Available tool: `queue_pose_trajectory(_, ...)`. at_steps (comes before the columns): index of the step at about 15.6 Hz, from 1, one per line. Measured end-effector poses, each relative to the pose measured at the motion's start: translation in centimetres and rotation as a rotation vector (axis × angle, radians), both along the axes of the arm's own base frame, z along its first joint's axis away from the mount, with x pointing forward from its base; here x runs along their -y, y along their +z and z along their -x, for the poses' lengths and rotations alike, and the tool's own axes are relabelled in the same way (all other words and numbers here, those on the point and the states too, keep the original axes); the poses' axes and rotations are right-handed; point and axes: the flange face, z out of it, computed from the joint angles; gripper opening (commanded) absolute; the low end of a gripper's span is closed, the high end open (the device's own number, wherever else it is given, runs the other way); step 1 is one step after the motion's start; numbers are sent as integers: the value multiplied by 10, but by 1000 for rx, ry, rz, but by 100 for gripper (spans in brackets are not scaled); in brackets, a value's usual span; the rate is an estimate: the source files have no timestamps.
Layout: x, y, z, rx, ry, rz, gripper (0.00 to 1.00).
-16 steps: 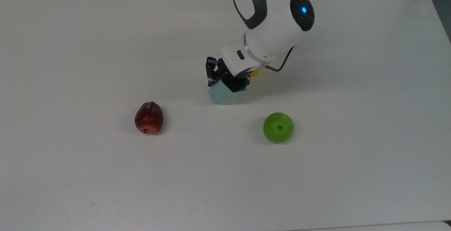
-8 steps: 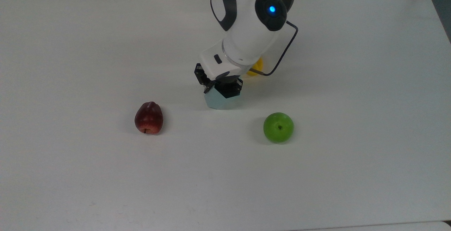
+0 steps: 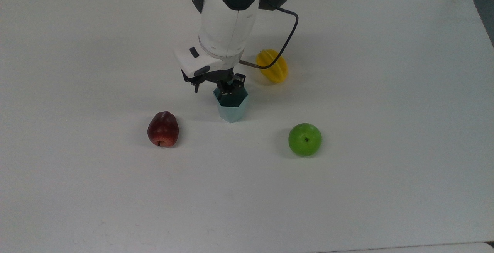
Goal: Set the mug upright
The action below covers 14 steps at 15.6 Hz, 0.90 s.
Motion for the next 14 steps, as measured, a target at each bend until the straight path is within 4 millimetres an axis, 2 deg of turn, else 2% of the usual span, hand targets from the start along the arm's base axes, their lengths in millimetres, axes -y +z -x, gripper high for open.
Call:
queue_pose_trajectory(2, 13, 13, 1, 14, -16, -4, 100)
queue_pose_trajectory(4, 36, 34, 4, 16, -37, -56, 100)
queue_pose_trajectory(6, 75, 70, 15, 10, -29, -138, 100)
queue_pose_trajectory(8, 118, 111, 37, -11, -12, -186, 100)
queue_pose_trajectory(10, 148, 147, 61, -18, -17, -209, 100)
queue_pose_trajectory(12, 162, 170, 75, -1, -21, -213, 100)
queue_pose_trajectory(14, 166, 180, 81, 14, -24, -213, 100)
